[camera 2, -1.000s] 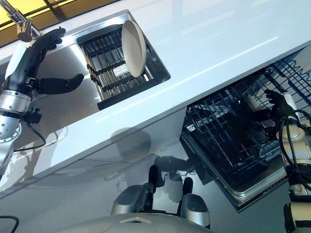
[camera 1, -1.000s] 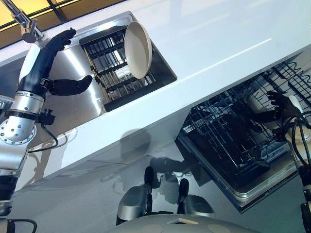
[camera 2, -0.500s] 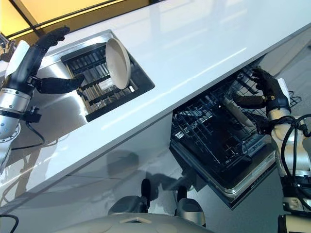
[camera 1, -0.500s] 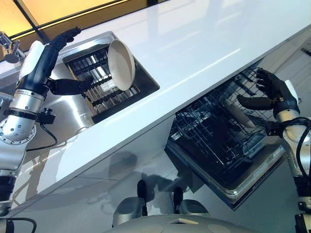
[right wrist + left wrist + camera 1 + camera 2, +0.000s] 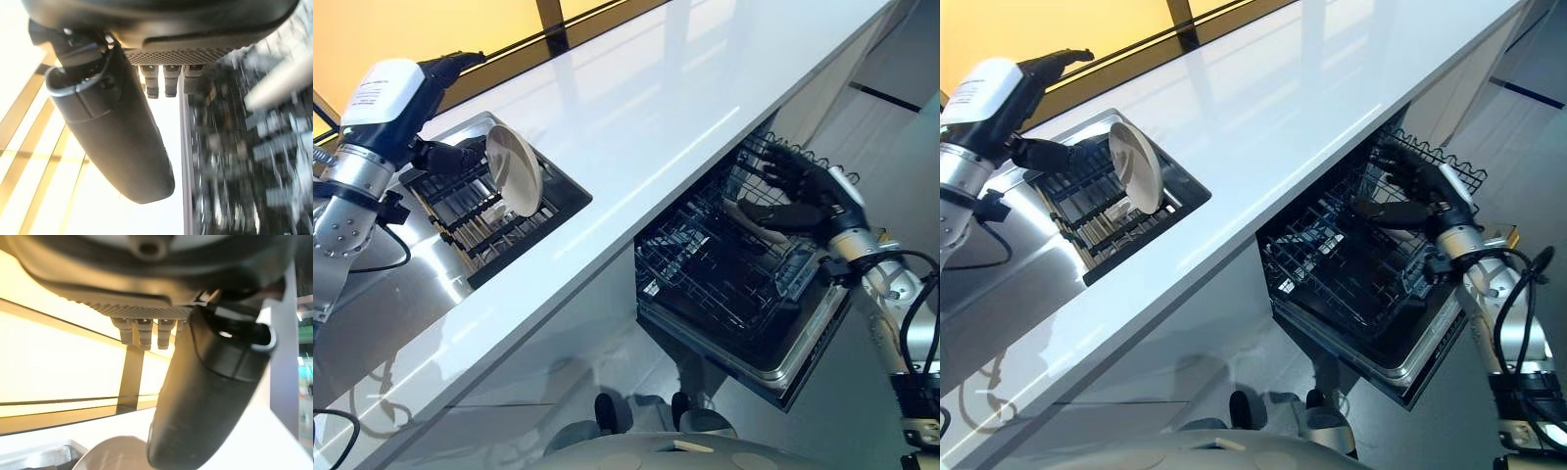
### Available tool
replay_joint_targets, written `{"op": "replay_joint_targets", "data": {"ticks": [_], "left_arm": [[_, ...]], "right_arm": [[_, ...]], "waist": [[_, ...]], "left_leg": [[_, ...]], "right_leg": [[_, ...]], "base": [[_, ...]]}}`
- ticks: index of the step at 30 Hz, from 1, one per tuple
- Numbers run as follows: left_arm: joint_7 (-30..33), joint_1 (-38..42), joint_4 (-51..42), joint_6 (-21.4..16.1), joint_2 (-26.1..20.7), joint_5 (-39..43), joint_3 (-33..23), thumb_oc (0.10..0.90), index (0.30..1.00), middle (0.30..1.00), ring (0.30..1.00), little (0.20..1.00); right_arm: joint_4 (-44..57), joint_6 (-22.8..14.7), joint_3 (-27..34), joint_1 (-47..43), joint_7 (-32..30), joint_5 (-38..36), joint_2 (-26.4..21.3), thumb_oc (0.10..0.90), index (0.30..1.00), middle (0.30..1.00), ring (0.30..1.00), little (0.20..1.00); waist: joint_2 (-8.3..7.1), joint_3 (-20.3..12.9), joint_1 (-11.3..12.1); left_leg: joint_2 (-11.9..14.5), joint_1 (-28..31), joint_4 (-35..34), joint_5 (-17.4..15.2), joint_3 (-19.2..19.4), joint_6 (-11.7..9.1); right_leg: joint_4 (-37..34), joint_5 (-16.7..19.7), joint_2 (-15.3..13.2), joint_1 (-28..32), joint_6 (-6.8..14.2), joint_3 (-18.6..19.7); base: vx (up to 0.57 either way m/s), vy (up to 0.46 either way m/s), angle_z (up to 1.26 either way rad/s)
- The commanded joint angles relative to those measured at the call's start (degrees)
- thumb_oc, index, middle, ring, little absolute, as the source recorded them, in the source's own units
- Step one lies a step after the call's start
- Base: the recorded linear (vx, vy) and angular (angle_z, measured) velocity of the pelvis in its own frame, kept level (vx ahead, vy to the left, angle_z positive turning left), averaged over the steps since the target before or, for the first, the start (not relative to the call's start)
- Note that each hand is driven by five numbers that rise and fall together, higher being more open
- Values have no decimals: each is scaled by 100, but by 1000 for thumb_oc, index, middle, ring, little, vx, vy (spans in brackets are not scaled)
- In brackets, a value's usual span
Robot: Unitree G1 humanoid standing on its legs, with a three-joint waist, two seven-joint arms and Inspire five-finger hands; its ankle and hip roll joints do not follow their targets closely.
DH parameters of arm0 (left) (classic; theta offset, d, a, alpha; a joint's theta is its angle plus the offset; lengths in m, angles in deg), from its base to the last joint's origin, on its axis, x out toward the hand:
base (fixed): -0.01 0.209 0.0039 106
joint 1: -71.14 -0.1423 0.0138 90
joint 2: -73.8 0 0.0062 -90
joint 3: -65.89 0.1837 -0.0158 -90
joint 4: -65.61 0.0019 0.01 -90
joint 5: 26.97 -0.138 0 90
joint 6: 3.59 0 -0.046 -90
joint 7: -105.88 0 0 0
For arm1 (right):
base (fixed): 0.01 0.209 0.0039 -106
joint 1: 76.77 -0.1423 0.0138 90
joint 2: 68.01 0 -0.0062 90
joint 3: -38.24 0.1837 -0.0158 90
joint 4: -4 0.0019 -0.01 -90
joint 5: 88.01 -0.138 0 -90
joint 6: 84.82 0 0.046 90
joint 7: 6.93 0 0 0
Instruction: Pick up plates and place into dishwasher.
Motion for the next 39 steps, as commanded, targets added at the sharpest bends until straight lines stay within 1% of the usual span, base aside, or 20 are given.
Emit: {"op": "replay_joint_targets", "data": {"ticks": [1,4,5,6,7,8,13,16,23,28,30,31,32,36,39], "left_arm": [[480,1116,583,248,-444,-374,215,800,900,900,900,900],[363,1292,684,356,-413,-501,451,800,900,900,900,900],[238,1413,825,452,-346,-692,664,800,900,900,900,900],[152,1511,895,538,-312,-841,836,800,900,900,900,900],[149,1554,909,554,-309,-854,891,800,900,900,900,900],[27,1704,972,714,-302,-1048,1158,800,900,900,900,900],[-228,2059,1269,911,-267,-1332,1676,800,900,900,900,900],[-327,2106,1371,994,-197,-1589,1811,800,900,900,900,900],[-554,2332,1705,1033,-199,-2069,2211,800,900,900,900,900],[-607,2465,1829,1144,-202,-2553,2454,800,900,900,900,900],[-637,2518,1856,1139,-209,-2710,2524,800,900,900,900,900],[-656,2535,1852,1131,-210,-2916,2585,800,900,900,900,900],[-705,2576,1870,1081,-234,-3216,2674,800,900,900,900,900],[-669,2782,1847,977,-345,-3751,3094,800,900,900,900,900],[-801,2938,1740,799,-424,-4274,3351,800,900,900,900,900]], "right_arm": [[767,-794,153,-545,197,-821,-2,800,900,900,900,900],[834,-825,89,-562,239,-1072,123,800,900,900,900,900],[866,-843,12,-621,299,-1158,234,800,900,900,900,900],[879,-892,-42,-666,282,-1051,261,800,900,900,900,900],[880,-896,-44,-672,274,-1043,263,800,900,900,900,900],[926,-924,-83,-726,188,-1039,221,800,900,900,900,900],[916,-1044,-94,-803,-24,-1063,185,800,900,900,900,900],[926,-1077,-86,-773,-10,-1095,227,800,900,900,900,900],[911,-1094,-105,-741,-15,-1117,245,800,900,900,900,900],[963,-1029,-156,-759,-37,-1141,224,800,900,900,900,900],[957,-1016,-154,-757,-29,-1140,213,800,900,900,900,900],[953,-1009,-156,-749,-21,-1162,207,800,900,900,900,900],[948,-1001,-165,-746,-18,-1163,201,800,900,900,900,900],[937,-1012,-214,-714,-34,-1227,150,800,900,900,900,900],[939,-1035,-250,-685,-24,-1239,148,800,900,900,900,900]], "waist": [[163,-586,-67],[178,-592,-89],[194,-596,-115],[199,-592,-132],[197,-592,-129],[202,-592,-163],[199,-615,-192],[190,-618,-200],[189,-632,-242],[200,-633,-269],[202,-632,-276],[204,-633,-281],[208,-634,-293],[206,-638,-324],[212,-654,-327]], "left_leg": [[-386,245,13,-725,-73,217],[-394,249,13,-735,-54,237],[-402,247,13,-743,-38,249],[-405,248,13,-747,-31,253],[-406,248,13,-747,-30,255],[-414,247,14,-747,-25,267],[-424,228,13,-751,-10,294],[-432,218,16,-756,-9,309],[-443,195,13,-766,25,326],[-459,174,13,-773,16,336],[-459,170,13,-774,21,338],[-460,168,13,-773,21,340],[-461,163,13,-773,21,339],[-464,146,13,-771,38,336],[-465,141,13,-785,48,339]], "right_leg": [[452,-124,350,-314,198,77],[470,-118,359,-341,202,124],[483,-118,367,-364,207,163],[492,-116,369,-376,213,178],[494,-115,370,-379,214,182],[503,-104,375,-396,219,213],[505,-79,391,-443,233,286],[504,-64,401,-464,233,318],[476,-22,405,-506,243,344],[456,5,405,-530,251,380],[456,7,405,-535,254,383],[457,11,406,-540,256,385],[459,16,408,-549,258,388],[447,44,407,-572,268,398],[416,53,405,-571,272,399]], "base": [[6,64,-23],[9,46,-13],[11,53,-11],[11,52,-9],[16,46,-5],[13,34,-3],[24,33,-11],[31,18,-8],[30,12,-8],[24,12,-7],[22,8,-7],[24,10,-6],[22,10,-4],[25,6,-4],[26,-1,-3]]}}
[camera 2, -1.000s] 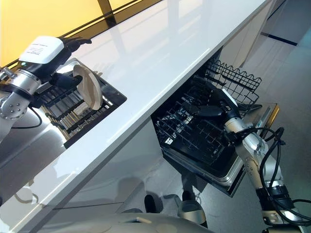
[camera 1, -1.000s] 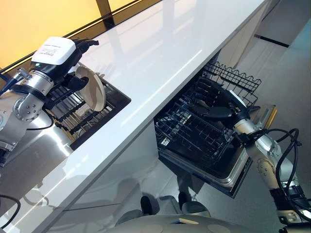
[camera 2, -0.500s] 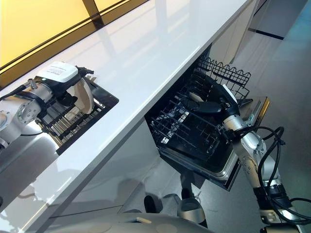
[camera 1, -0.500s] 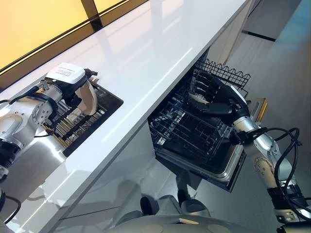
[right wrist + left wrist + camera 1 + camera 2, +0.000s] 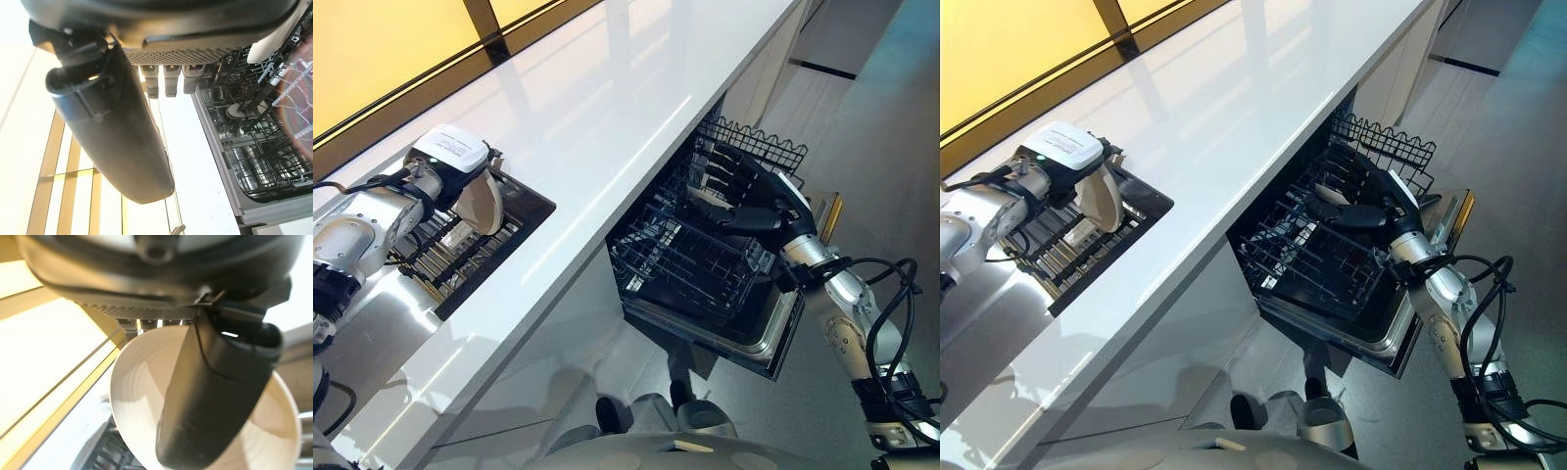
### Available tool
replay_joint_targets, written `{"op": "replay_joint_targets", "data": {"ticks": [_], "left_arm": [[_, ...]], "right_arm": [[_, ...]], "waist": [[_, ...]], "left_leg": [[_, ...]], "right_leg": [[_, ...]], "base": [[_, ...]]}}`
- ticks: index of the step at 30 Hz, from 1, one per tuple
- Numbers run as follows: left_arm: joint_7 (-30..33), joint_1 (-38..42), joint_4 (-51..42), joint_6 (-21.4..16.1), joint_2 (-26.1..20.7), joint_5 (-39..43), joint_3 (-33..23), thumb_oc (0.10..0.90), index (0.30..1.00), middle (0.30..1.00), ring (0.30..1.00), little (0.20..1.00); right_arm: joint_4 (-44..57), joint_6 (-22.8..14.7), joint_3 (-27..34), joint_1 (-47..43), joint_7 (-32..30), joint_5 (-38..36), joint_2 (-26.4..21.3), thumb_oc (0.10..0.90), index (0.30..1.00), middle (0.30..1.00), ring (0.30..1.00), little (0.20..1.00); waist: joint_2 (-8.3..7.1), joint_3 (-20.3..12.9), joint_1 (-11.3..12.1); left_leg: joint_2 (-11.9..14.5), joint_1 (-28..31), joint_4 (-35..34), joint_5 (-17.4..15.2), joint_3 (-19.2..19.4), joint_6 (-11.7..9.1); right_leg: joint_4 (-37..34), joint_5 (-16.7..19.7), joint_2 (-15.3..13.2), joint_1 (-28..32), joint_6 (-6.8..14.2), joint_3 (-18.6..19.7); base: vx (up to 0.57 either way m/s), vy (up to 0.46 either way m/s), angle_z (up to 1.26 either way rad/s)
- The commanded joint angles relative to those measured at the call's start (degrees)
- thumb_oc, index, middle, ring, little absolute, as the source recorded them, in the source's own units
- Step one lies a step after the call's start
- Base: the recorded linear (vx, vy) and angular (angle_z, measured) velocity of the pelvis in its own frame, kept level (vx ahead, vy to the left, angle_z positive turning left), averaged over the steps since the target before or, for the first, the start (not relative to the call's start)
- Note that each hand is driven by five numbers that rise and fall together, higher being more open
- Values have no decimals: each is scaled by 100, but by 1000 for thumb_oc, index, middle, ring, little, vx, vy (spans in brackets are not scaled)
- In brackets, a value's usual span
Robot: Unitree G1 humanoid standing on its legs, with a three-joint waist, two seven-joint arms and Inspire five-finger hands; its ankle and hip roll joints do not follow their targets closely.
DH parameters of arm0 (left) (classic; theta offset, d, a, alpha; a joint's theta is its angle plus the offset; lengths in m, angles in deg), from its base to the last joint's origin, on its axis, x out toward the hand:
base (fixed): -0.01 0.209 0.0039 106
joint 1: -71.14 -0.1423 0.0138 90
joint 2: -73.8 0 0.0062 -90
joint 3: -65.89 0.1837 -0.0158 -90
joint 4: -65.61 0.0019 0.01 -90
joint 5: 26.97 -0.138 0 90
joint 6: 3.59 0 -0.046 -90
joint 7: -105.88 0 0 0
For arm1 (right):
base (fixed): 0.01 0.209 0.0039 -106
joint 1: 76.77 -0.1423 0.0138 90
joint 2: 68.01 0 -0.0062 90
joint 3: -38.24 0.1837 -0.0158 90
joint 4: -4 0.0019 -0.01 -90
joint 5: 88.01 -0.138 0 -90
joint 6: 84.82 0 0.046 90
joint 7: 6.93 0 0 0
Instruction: Pick up plates and place into dishwasher.
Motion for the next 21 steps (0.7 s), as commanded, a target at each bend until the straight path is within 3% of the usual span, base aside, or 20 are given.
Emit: {"op": "replay_joint_targets", "data": {"ticks": [1,2,3,4,5,6,21], "left_arm": [[23,1067,275,76,-379,-584,140,751,858,858,858,851],[-43,1106,247,83,-399,-606,197,742,851,851,851,842],[-134,1123,222,61,-414,-668,236,550,686,686,686,650],[-268,1134,170,70,-426,-721,298,413,568,568,568,513],[-352,1153,148,72,-427,-778,356,413,568,568,568,513],[-415,1175,144,49,-426,-809,400,100,300,300,300,200],[-346,1215,143,-231,-380,-1034,677,100,300,300,300,200]], "right_arm": [[602,-769,72,-616,18,-360,-286,800,900,900,900,900],[612,-771,75,-622,6,-369,-294,800,900,900,900,900],[626,-776,81,-616,-1,-382,-298,800,900,900,900,900],[648,-785,71,-615,-32,-355,-296,800,900,900,900,900],[677,-782,46,-630,-88,-354,-301,800,900,900,900,900],[697,-769,35,-648,-127,-361,-314,800,900,900,900,900],[699,-935,-60,-864,-448,-281,-379,800,900,900,900,900]], "waist": [[194,-603,-35],[191,-595,-36],[188,-589,-33],[194,-588,-31],[194,-590,-25],[194,-591,-23],[164,-589,79]], "left_leg": [[-448,152,12,-682,-331,299],[-447,152,12,-680,-330,297],[-446,154,12,-681,-331,297],[-446,155,12,-681,-339,295],[-448,152,12,-680,-346,294],[-450,152,12,-682,-357,295],[-437,153,12,-682,-464,285]], "right_leg": [[238,5,395,-198,215,-214],[246,4,394,-202,215,-216],[250,2,393,-201,216,-218],[251,0,392,-199,216,-223],[249,0,390,-199,216,-232],[252,-4,391,-198,217,-235],[252,-49,397,-158,181,-364]], "base": [[0,0,0],[0,0,0],[0,0,0],[0,0,0],[0,0,0],[0,0,0],[3,-3,-2]]}}
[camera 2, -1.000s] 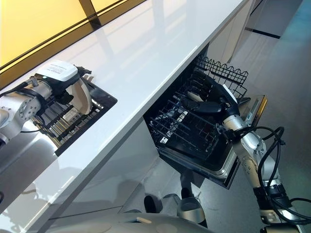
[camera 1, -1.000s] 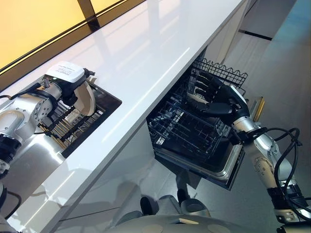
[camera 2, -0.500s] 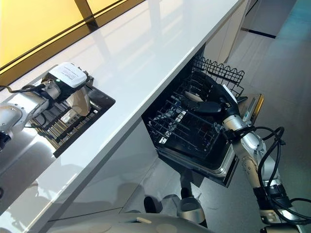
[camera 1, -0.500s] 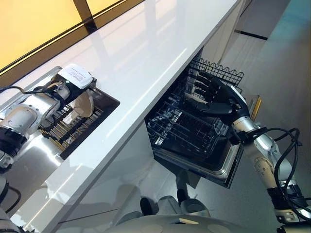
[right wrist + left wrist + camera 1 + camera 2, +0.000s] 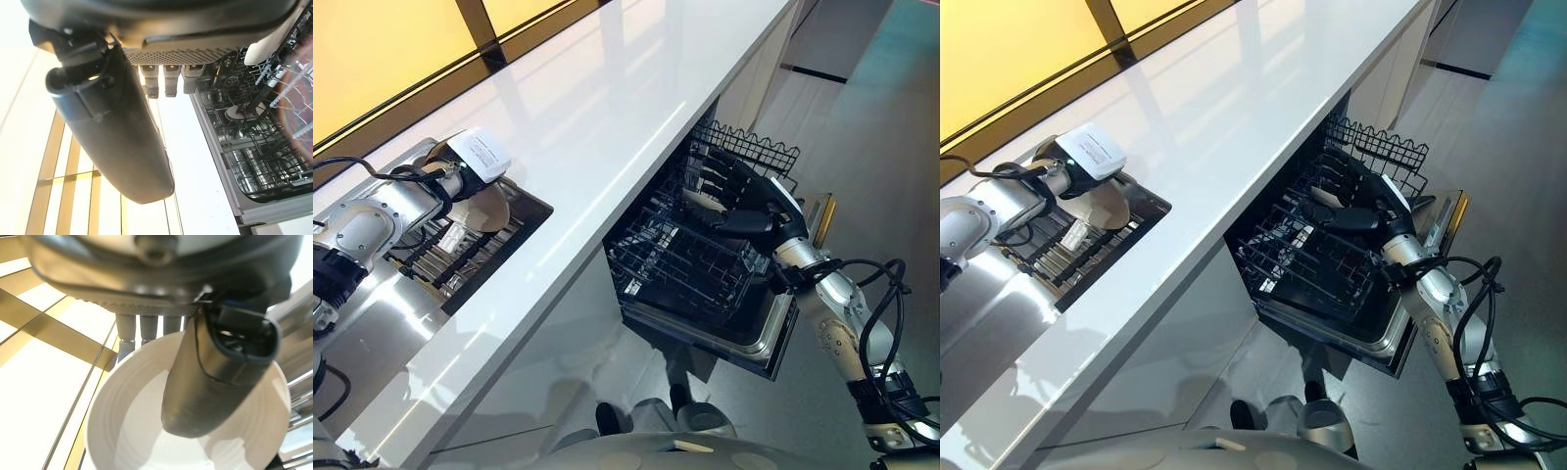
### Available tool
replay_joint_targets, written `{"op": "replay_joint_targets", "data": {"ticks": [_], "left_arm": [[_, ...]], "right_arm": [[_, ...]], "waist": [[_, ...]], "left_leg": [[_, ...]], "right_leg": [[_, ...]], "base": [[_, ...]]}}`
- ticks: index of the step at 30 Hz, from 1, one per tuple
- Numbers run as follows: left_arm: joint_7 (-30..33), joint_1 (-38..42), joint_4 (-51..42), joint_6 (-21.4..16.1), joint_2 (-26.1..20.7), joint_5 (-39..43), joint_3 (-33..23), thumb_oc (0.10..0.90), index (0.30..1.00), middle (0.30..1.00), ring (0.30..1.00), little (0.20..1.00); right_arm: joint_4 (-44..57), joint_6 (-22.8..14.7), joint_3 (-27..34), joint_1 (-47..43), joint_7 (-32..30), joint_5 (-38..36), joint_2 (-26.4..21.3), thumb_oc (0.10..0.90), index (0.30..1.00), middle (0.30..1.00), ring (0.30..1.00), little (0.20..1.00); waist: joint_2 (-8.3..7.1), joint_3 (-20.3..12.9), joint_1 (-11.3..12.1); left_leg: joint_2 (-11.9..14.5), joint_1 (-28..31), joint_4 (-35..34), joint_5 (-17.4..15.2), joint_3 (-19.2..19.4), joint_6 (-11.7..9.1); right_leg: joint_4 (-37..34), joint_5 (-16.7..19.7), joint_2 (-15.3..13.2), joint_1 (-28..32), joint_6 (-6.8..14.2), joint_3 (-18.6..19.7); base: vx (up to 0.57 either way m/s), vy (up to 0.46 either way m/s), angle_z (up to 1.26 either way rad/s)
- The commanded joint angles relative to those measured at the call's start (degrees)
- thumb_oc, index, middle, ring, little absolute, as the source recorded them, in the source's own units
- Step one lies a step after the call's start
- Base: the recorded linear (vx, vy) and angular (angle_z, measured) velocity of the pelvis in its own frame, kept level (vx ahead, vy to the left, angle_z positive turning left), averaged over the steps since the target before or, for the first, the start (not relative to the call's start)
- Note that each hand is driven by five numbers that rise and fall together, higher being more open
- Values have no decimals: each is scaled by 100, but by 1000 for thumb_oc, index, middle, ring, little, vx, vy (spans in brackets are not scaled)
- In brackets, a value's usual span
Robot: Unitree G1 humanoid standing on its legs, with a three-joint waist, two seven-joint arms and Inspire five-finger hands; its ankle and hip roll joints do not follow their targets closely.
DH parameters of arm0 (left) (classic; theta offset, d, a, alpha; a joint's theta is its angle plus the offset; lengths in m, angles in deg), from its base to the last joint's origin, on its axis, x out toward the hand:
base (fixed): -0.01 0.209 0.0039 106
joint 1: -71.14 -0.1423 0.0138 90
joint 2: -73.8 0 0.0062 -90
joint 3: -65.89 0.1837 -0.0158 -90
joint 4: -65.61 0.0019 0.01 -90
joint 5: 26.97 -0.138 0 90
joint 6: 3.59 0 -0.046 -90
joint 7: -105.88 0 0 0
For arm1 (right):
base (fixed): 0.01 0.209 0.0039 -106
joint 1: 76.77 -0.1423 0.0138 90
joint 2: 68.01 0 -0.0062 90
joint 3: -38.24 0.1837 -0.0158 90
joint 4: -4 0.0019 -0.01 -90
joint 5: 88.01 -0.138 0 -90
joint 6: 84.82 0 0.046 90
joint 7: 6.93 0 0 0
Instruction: Pick up plates and place into dishwasher.
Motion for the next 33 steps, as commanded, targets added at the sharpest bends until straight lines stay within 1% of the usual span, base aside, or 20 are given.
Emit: {"op": "replay_joint_targets", "data": {"ticks": [1,3,6,9,12,13,15,17,18,19,20,21,22,23,24,26,28,31,33], "left_arm": [[1,622,350,135,-272,-66,82,100,300,300,300,200],[32,588,324,132,-287,-31,54,100,300,300,300,200],[147,561,323,150,-344,181,12,100,300,300,300,200],[451,483,307,257,-393,858,-98,100,300,300,300,200],[870,314,138,351,-386,1639,-476,100,300,300,300,200],[1017,229,102,331,-380,1818,-633,100,300,300,300,200],[1408,-94,-112,250,-361,2340,-1220,100,300,300,300,200],[1692,-626,-412,120,-328,2458,-1999,100,300,300,300,200],[1982,-1085,-631,76,-314,2587,-2601,100,300,300,300,200],[2103,-1269,-694,35,-307,2594,-2845,100,300,300,300,200],[2322,-1761,-883,35,-306,2683,-3475,100,300,300,300,200],[2376,-1916,-945,83,-303,2750,-3642,100,300,300,300,200],[2453,-2057,-964,63,-286,2846,-3828,100,300,300,300,200],[2549,-2360,-1067,121,-221,2958,-4201,100,300,300,300,200],[2657,-2606,-1112,178,-155,3004,-4477,100,300,300,300,200],[2871,-2956,-1153,261,-74,3256,-4885,100,300,300,300,200],[3177,-3120,-1129,335,-14,3475,-5140,100,300,300,300,200],[3651,-3010,-1110,291,61,3757,-5222,100,300,300,300,200],[3782,-2917,-1254,226,174,3772,-5258,100,300,300,300,200]], "right_arm": [[675,-943,231,-874,-134,-272,-383,800,900,900,900,900],[668,-1015,250,-912,-234,-191,-402,800,900,900,900,900],[677,-1239,352,-969,-473,11,-511,800,900,900,900,900],[709,-1529,500,-1063,-823,237,-621,800,900,900,900,900],[760,-1799,733,-1119,-1087,315,-731,800,900,900,900,900],[762,-1842,791,-1144,-1123,316,-731,800,900,900,900,900],[788,-1971,1023,-1059,-1134,387,-715,800,900,900,900,900],[834,-2055,1239,-906,-1079,442,-692,800,900,900,900,900],[867,-2115,1379,-783,-1034,458,-696,800,900,900,900,900],[881,-2138,1441,-742,-1014,460,-692,800,900,900,900,900],[882,-2188,1593,-646,-906,467,-676,800,900,900,900,900],[888,-2195,1606,-639,-865,443,-685,800,900,900,900,900],[894,-2194,1653,-607,-837,413,-683,800,900,900,900,900],[932,-2178,1701,-574,-748,347,-666,800,900,900,900,900],[965,-2159,1714,-554,-667,282,-645,800,900,900,900,900],[1054,-2161,1670,-583,-640,297,-629,800,900,900,900,900],[1140,-2111,1553,-777,-562,219,-619,800,900,900,900,900],[1207,-2028,1310,-1111,-429,268,-620,800,900,900,900,900],[1304,-1942,1160,-1242,-356,278,-585,800,900,900,900,900]], "waist": [[144,-437,77],[139,-433,95],[131,-431,118],[125,-444,145],[91,-455,201],[85,-458,222],[43,-480,303],[5,-501,383],[-14,-543,438],[-31,-540,469],[-56,-581,549],[-55,-574,543],[-67,-591,574],[-84,-586,606],[-87,-604,628],[-92,-617,645],[-99,-637,658],[-119,-659,711],[-139,-671,756]], "left_leg": [[-432,174,12,-671,-428,288],[-422,179,12,-667,-444,283],[-404,191,12,-665,-464,267],[-388,197,12,-667,-470,248],[-380,197,12,-666,-516,236],[-376,194,12,-662,-531,231],[-370,187,12,-658,-584,227],[-366,141,12,-593,-619,220],[-365,151,12,-633,-661,214],[-362,122,12,-578,-660,211],[-361,124,12,-622,-705,202],[-360,101,12,-572,-695,197],[-360,117,12,-615,-720,197],[-358,96,12,-570,-722,196],[-355,119,12,-618,-742,192],[-345,125,12,-602,-737,177],[-346,117,12,-581,-762,160],[-348,108,12,-562,-812,140],[-351,101,12,-555,-851,132]], "right_leg": [[212,-63,392,-79,173,-403],[233,-80,395,-70,164,-432],[231,-98,396,-36,153,-494],[204,-104,400,-2,145,-548],[169,-116,413,43,129,-590],[163,-118,414,50,126,-606],[136,-129,412,79,117,-651],[125,-86,409,58,100,-693],[95,-133,405,100,103,-720],[99,-91,404,76,87,-740],[66,-140,399,115,86,-770],[77,-101,398,90,75,-779],[63,-143,398,118,77,-783],[64,-111,399,105,61,-806],[49,-162,401,143,65,-821],[42,-165,396,165,52,-866],[26,-169,393,188,34,-902],[20,-172,385,214,16,-956],[6,-176,381,231,8,-980]], "base": [[0,0,0],[-17,-16,2],[-34,-26,3],[-36,-17,8],[-36,-23,12],[-42,-28,15],[-50,-41,15],[-46,-46,9],[-30,-41,10],[-13,-49,16],[-71,-43,15],[-6,-31,12],[-62,-28,7],[-5,-25,7],[-43,-32,10],[-24,-26,14],[-39,-31,15],[-24,-33,17],[-22,-26,13]]}}
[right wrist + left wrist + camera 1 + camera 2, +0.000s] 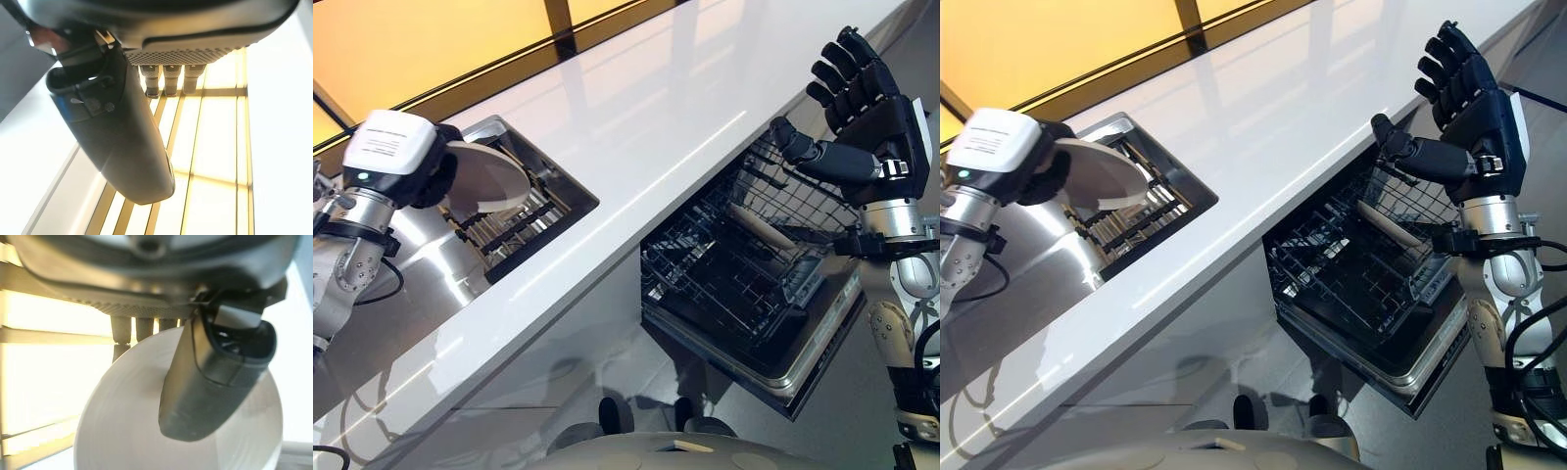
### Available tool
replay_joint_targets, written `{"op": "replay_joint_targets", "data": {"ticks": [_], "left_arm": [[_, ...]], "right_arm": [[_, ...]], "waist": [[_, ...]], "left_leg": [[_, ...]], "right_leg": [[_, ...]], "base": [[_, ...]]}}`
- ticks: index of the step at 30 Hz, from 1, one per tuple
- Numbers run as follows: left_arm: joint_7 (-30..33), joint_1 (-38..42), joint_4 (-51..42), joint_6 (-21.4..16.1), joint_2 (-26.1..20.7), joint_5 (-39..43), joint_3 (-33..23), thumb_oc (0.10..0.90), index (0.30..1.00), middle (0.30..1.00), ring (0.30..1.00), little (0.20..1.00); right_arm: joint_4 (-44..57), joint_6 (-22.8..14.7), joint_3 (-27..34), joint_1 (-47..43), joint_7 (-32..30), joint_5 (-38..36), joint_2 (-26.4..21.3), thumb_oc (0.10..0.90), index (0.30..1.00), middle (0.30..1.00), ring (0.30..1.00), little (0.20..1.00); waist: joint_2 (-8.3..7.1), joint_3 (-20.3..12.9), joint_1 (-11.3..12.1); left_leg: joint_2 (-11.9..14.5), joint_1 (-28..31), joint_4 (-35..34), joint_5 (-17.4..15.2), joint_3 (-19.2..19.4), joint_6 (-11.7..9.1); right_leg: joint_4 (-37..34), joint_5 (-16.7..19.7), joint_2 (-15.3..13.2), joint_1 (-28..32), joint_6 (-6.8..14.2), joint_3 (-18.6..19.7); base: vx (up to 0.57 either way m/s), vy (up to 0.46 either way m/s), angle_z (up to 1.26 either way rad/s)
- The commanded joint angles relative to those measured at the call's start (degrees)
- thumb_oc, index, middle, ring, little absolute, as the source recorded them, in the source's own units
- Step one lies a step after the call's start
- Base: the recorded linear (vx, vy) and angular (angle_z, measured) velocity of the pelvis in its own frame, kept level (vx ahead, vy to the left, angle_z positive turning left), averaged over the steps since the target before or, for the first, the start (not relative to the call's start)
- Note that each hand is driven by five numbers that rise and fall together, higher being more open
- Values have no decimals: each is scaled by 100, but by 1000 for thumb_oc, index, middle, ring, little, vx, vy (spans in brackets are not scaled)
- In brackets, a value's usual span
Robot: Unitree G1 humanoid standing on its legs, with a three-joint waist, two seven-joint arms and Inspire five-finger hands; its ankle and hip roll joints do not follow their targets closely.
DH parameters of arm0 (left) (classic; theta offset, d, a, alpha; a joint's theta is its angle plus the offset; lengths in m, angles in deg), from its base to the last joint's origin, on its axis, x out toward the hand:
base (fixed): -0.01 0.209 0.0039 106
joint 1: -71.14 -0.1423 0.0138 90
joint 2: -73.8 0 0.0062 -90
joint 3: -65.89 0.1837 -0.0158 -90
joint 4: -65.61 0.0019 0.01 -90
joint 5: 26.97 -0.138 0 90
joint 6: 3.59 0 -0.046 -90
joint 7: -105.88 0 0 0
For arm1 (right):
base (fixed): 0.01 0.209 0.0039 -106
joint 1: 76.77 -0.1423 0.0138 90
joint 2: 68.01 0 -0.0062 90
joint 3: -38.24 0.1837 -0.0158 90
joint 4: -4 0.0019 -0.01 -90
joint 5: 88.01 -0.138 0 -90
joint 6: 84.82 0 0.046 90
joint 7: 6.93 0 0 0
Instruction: Pick up plates and place into dishwasher.
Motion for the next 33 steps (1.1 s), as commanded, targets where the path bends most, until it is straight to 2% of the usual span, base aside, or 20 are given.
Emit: {"op": "replay_joint_targets", "data": {"ticks": [1,4,7,15,22,33], "left_arm": [[962,777,-207,-3,-223,405,-891,100,300,300,300,200],[1155,965,-739,-278,31,292,-746,100,300,300,300,200],[1245,1133,-1070,-486,240,190,-537,100,300,300,300,200],[1111,1739,-1683,-852,1088,263,398,100,300,300,300,200],[895,2170,-1687,-826,1365,351,950,100,300,300,300,200],[510,2442,-1776,-919,1649,520,1400,100,300,300,300,200]], "right_arm": [[826,-429,-36,-883,183,-63,-99,800,900,900,900,900],[976,46,-449,-1162,472,-412,45,800,900,900,900,900],[972,347,-750,-1342,600,-597,212,800,900,900,900,900],[803,729,-1567,-1737,654,-477,812,800,900,900,900,900],[657,937,-1987,-1912,711,-374,1066,800,900,900,900,900],[570,943,-2214,-2038,587,-140,1320,800,900,900,900,900]], "waist": [[-133,-628,0],[-178,-633,69],[-206,-654,118],[-273,-675,191],[-273,-677,180],[-261,-623,175]], "left_leg": [[-350,216,12,-623,-181,151],[-353,171,12,-566,-238,126],[-354,186,12,-611,-287,114],[-343,158,12,-548,-334,96],[-334,185,12,-584,-341,88],[-321,185,12,-532,-331,97]], "right_leg": [[232,-162,418,-70,11,-206],[217,-130,399,-71,-10,-292],[189,-174,392,-27,-13,-338],[184,-147,382,-11,-37,-456],[181,-203,398,38,-47,-464],[215,-185,395,32,-65,-495]], "base": [[-66,-34,10],[-41,-35,21],[-24,-34,14],[-36,-31,14],[-3,-3,1],[-4,-1,0]]}}
